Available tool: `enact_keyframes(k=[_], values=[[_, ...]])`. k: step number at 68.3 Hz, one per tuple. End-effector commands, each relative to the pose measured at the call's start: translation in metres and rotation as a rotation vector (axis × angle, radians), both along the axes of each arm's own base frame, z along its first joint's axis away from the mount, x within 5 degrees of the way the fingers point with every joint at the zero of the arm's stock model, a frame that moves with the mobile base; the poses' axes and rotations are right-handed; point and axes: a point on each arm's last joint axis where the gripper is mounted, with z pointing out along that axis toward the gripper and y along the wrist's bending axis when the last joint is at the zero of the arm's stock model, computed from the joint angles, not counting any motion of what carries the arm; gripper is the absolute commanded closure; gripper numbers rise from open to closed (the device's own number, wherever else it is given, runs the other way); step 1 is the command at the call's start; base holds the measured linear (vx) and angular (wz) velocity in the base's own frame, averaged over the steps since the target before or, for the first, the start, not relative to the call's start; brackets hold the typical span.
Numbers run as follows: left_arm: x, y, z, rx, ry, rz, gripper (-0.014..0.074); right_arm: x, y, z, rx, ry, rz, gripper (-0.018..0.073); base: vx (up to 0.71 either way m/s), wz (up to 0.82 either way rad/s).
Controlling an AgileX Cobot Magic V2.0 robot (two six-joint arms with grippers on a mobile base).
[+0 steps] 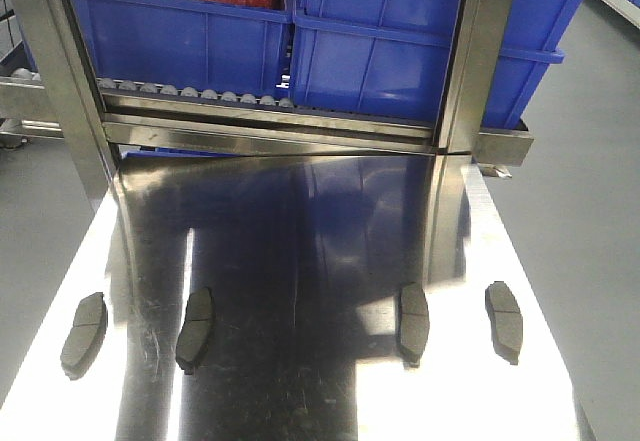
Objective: Move and align brake pads A on conveyor
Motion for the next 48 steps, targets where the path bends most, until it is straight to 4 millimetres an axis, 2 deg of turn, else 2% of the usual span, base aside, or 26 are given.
enact_keyframes(k=[1,10,34,41,48], values=[[0.011,0.0,0.003,-0.002,0.065,-0.004,0.0603,-0.001,0.0,0.003,-0.011,-0.073,-0.002,0.0571,0.0,0.0],[0.016,0.0,-0.003,-0.003,0.129,-0.004,0.0603,-0.001,0.0,0.003,-0.011,-0.073,-0.002,0.0571,0.0,0.0],[0.012,0.0,-0.008,-0.004,0.195,-0.006,0.0586,-0.001,0.0,0.003,-0.011,-0.073,-0.002,0.0571,0.0,0.0],[0.012,0.0,-0.008,0.0,0.197,-0.009,0.0531,-0.001,0.0,0.003,-0.011,-0.073,-0.002,0.0571,0.0,0.0],[0.012,0.0,-0.008,0.006,0.197,-0.012,0.0428,-0.001,0.0,0.003,-0.011,-0.073,-0.002,0.0571,0.0,0.0]])
